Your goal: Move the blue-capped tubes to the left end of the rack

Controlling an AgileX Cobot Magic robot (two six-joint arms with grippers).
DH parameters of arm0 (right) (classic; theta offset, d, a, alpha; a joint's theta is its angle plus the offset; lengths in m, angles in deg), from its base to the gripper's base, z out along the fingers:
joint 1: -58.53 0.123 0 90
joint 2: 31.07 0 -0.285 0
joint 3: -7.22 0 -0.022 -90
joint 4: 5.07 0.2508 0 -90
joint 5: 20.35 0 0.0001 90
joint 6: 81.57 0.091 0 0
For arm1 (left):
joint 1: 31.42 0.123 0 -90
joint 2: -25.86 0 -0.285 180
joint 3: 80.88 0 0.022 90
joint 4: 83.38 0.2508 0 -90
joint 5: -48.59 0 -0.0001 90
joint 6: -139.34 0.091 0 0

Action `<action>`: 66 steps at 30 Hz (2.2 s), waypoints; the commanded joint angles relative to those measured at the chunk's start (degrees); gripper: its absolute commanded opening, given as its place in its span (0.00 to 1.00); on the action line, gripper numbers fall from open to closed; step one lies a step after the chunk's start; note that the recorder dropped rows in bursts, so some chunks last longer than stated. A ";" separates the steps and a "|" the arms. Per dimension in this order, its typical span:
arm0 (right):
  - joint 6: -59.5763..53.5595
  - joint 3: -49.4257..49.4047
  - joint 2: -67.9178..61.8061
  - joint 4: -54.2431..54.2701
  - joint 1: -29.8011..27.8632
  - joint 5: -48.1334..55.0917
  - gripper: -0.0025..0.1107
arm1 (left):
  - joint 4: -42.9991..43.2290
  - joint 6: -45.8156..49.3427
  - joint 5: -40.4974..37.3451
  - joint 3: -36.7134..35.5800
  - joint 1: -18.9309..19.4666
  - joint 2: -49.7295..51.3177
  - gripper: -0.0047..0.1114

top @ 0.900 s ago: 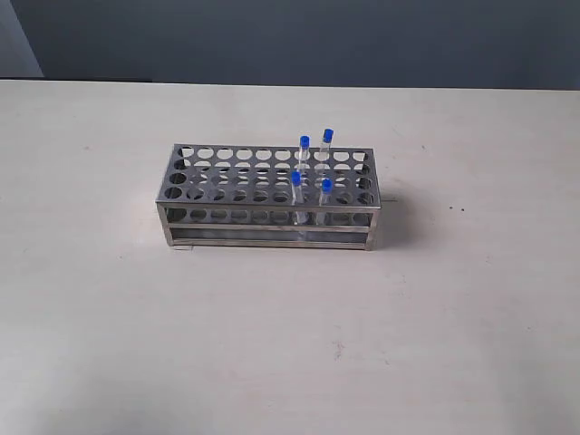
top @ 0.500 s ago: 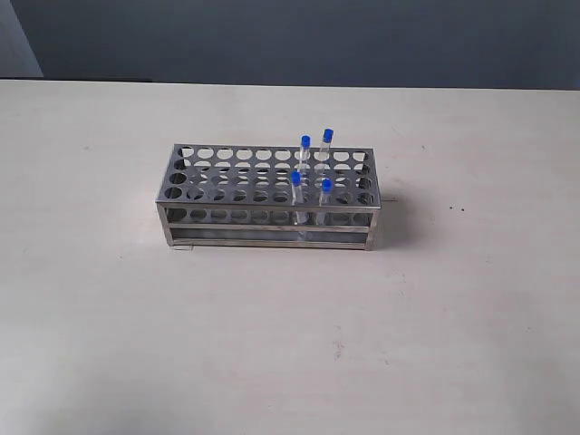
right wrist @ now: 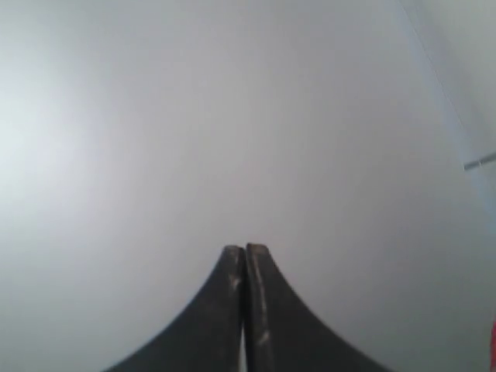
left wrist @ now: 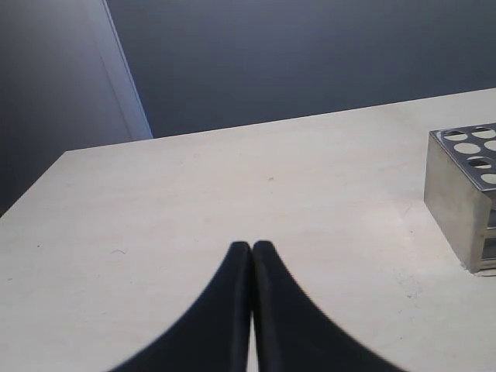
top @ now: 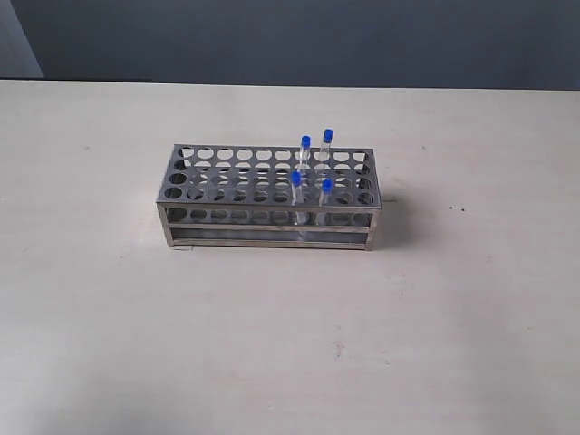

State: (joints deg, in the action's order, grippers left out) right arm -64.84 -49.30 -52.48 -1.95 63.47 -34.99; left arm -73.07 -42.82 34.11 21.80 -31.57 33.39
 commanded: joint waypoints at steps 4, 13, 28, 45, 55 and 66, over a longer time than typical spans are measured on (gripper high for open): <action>13.64 28.97 -36.81 -33.38 -0.11 -6.85 0.02 | -0.14 -0.20 0.77 0.11 -0.39 0.26 0.04; 27.85 33.06 -81.68 -58.14 6.57 -29.52 0.02 | -0.14 -0.20 0.77 0.11 -0.39 0.26 0.04; 18.82 30.44 -96.85 -68.84 10.76 -41.97 0.46 | -0.14 -0.20 0.77 0.11 -0.39 0.26 0.04; 11.79 30.67 -103.80 -57.57 11.12 -45.29 0.44 | -0.14 -0.20 0.77 0.11 -0.39 0.26 0.04; 11.33 33.03 -106.13 -55.19 11.39 -45.64 0.44 | -0.14 -0.20 0.77 0.11 -0.39 0.26 0.04; 11.25 35.66 -106.13 -53.21 13.83 -40.98 0.44 | -0.14 -0.20 0.77 0.11 -0.39 0.26 0.04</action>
State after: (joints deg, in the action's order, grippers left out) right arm -53.07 -14.20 -158.50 -57.04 77.13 -77.79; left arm -73.07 -42.82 34.11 21.80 -31.57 33.39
